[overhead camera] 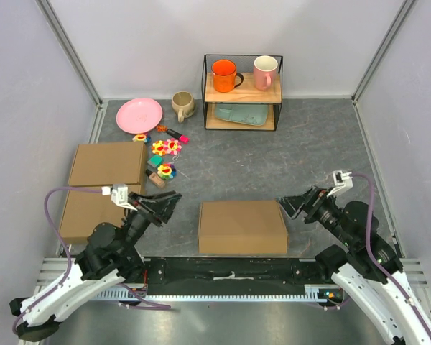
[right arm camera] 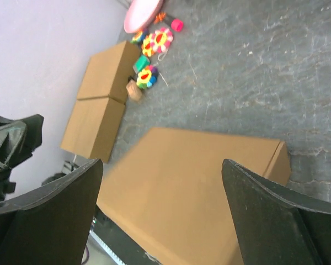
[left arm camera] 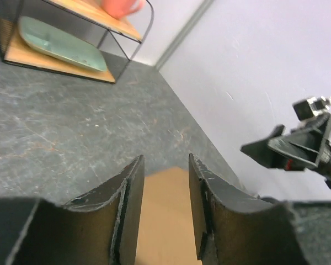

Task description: Fold the paper box

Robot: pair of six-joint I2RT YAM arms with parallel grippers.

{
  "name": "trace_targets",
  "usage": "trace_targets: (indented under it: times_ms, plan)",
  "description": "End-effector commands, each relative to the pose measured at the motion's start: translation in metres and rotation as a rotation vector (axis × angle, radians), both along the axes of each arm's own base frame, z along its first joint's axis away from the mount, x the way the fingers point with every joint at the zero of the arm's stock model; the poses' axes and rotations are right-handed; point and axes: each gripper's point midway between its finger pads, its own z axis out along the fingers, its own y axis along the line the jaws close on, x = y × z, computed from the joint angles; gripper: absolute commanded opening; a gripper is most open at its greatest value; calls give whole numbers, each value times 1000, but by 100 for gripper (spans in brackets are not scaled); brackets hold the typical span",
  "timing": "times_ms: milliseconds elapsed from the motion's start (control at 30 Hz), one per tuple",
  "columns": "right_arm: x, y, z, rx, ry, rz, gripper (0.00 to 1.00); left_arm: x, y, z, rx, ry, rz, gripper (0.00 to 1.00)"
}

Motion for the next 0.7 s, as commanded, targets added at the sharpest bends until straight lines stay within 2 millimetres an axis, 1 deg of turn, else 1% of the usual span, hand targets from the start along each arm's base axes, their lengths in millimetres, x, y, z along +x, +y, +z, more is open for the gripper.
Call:
trace_targets:
  times_ms: [0,33,67,100,133,167,200,233,267,333,367,400,433,500,533,567,600,633,667]
  plan:
    - [3,-14,16,34,-21,-93,96,16,28,-10,-12,93,174,45]
    - [4,-17,10,23,-7,-107,96,18,26,-17,-15,139,179,45]
    - [6,-20,-6,-3,45,-135,96,18,27,-32,22,190,192,45]
    - [6,-19,-17,-16,84,-139,96,18,26,-40,32,228,193,45]
    - [7,-17,-33,-38,135,-131,96,16,19,-49,21,283,168,45]
    - [10,-14,-51,-77,202,-128,96,15,12,-65,63,337,153,46]
    - [4,-4,-63,-80,263,-72,96,13,6,-76,81,377,132,46]
    - [3,-2,-75,-99,311,-62,96,10,-1,-83,83,423,106,47]
    - [1,0,-94,-139,385,-55,97,5,-14,-104,146,496,58,47]
    - [-2,0,-111,-168,439,-47,98,-4,-26,-124,195,588,5,49]
    - [-3,-1,-122,-185,469,-50,98,-6,-28,-134,221,625,0,50]
    - [-4,-1,-127,-190,479,-48,98,-8,-29,-152,273,679,7,51]
    - [-5,-1,-135,-199,496,-47,98,-11,-31,-158,277,715,2,52]
    - [-5,-3,-143,-222,509,-48,98,-14,-33,-173,302,755,-4,53]
    - [-7,-3,-148,-244,508,-29,97,-15,-43,-168,272,736,-52,53]
    - [-9,-2,-160,-261,531,-10,94,-17,-46,-175,273,740,-74,53]
    - [-11,-1,-165,-270,546,2,92,-18,-50,-175,261,734,-98,52]
    - [-18,3,-175,-271,579,41,90,-21,-58,-173,244,727,-138,50]
    - [-15,7,-177,-257,575,52,84,-23,-61,-177,244,733,-156,47]
